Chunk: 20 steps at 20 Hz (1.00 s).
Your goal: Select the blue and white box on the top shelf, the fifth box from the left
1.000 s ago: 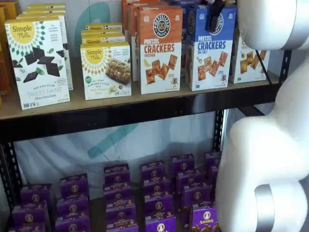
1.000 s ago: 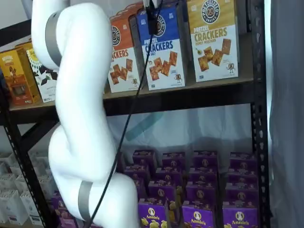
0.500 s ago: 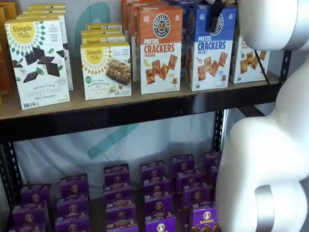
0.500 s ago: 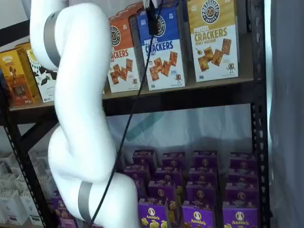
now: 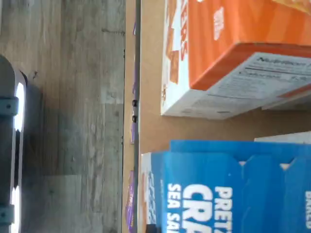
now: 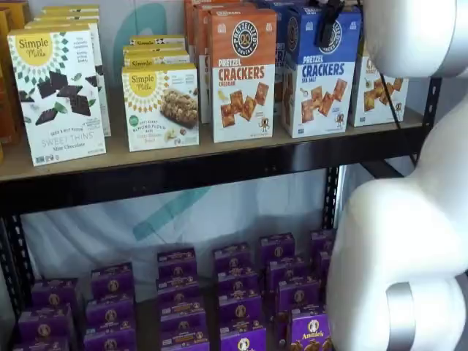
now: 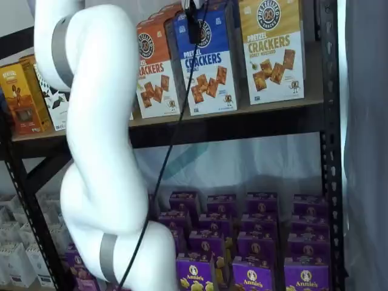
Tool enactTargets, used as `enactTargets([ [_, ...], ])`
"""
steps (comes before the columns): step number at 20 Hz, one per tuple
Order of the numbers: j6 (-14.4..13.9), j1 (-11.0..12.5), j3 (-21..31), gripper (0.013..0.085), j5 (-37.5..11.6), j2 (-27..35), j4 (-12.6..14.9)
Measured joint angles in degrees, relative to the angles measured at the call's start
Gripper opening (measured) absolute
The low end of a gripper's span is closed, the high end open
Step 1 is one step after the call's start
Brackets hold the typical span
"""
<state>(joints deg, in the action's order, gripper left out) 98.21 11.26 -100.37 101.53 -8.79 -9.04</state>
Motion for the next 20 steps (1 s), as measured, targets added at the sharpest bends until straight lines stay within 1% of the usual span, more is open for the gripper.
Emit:
enactTargets([
  [5,0.2,0.5,1.5,0.0610,0.9,-2.2,-0.6],
  [9,0.6,1.4,2.7,0.0610,0.7,-3.4,-1.8],
  [16,0.7,1.8,2.8,0.0610,1.3,-4.0,-2.5],
  [17,0.7,1.8,3.0,0.0570,1.2,-4.2,-2.4],
  [20,0.6,1.7,2.7,0.0570,1.9,-4.2,-2.3],
])
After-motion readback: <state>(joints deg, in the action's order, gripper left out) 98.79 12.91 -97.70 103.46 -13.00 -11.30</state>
